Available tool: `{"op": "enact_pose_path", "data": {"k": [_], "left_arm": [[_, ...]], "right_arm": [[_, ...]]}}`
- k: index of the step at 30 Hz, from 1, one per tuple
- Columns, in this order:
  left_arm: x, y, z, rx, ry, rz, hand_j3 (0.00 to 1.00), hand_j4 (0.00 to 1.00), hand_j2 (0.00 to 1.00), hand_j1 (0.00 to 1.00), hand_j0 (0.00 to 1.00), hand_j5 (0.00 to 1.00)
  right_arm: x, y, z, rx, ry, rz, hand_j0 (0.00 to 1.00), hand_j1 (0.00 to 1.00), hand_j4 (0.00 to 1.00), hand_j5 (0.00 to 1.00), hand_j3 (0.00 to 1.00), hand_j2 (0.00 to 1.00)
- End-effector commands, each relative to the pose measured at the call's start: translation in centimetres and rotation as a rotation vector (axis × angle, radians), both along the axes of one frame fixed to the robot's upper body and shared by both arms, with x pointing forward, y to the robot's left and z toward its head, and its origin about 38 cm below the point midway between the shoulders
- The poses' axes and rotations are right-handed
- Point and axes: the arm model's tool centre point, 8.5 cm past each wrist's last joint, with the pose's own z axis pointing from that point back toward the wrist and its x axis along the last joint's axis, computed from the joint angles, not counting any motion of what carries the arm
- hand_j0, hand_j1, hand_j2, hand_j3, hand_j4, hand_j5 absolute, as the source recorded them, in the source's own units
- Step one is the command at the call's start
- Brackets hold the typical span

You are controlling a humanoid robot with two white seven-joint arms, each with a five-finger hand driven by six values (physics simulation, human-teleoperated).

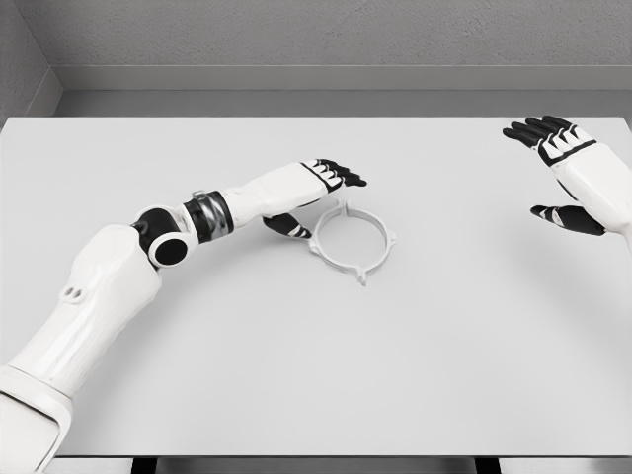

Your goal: Assemble PVC drainage pipe clamps

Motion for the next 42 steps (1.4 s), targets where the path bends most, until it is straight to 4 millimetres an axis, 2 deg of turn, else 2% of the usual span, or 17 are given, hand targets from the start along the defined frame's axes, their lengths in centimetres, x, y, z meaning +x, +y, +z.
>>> {"op": "enact_pose_path", "data": {"k": [1,14,19,24,26,29,31,32,36,40,42], "left_arm": [[0.0,0.0,0.1,-0.007,0.001,0.002,1.00,1.00,1.00,1.00,1.00,1.00],[-0.2,-0.5,-0.1,-0.006,0.000,-0.007,1.00,1.00,1.00,1.00,1.00,1.00],[0.0,-0.1,0.0,-0.006,0.000,0.004,1.00,1.00,1.00,1.00,1.00,1.00],[0.5,0.6,0.8,-0.018,-0.013,0.021,1.00,1.00,1.00,1.00,1.00,1.00],[1.2,1.2,2.1,-0.030,-0.034,0.036,1.00,1.00,1.00,1.00,1.00,1.00],[2.3,9.1,3.8,-0.029,-0.044,0.155,1.00,1.00,1.00,1.00,1.00,1.00],[2.8,15.0,5.6,-0.002,-0.079,0.257,1.00,1.00,1.00,1.00,1.00,1.00],[2.7,16.9,6.2,0.022,-0.091,0.286,1.00,1.00,1.00,1.00,1.00,1.00],[2.1,22.0,7.3,0.041,-0.089,0.361,1.00,1.00,1.00,1.00,1.00,1.00],[0.3,28.6,6.6,0.064,-0.052,0.491,1.00,1.00,1.00,1.00,1.00,1.00],[0.0,30.1,5.9,0.065,-0.028,0.533,1.00,1.00,1.00,1.00,1.00,1.00]], "right_arm": [[0.0,-0.1,0.1,0.007,-0.001,0.000,1.00,1.00,1.00,1.00,1.00,1.00],[0.0,-0.1,0.1,0.007,-0.001,0.000,1.00,1.00,1.00,1.00,1.00,1.00],[0.0,-0.1,0.1,0.007,-0.001,0.000,1.00,1.00,1.00,1.00,1.00,1.00],[0.0,-0.1,0.0,0.007,0.000,0.000,1.00,1.00,1.00,1.00,1.00,1.00],[0.0,-0.1,0.0,0.007,0.001,-0.001,1.00,1.00,1.00,1.00,1.00,1.00],[0.0,-0.1,0.0,0.008,0.000,-0.002,1.00,1.00,1.00,1.00,1.00,1.00],[0.0,-0.1,0.0,0.006,0.000,-0.002,1.00,1.00,1.00,1.00,1.00,1.00],[0.1,-0.3,-0.3,0.008,0.010,-0.009,1.00,1.00,1.00,1.00,1.00,1.00],[0.1,-0.5,-0.5,0.009,0.016,-0.013,1.00,1.00,1.00,1.00,1.00,1.00],[0.1,-0.5,-0.5,0.011,0.017,-0.013,1.00,1.00,1.00,1.00,1.00,1.00],[0.1,-0.5,-0.5,0.011,0.017,-0.013,1.00,1.00,1.00,1.00,1.00,1.00]]}}
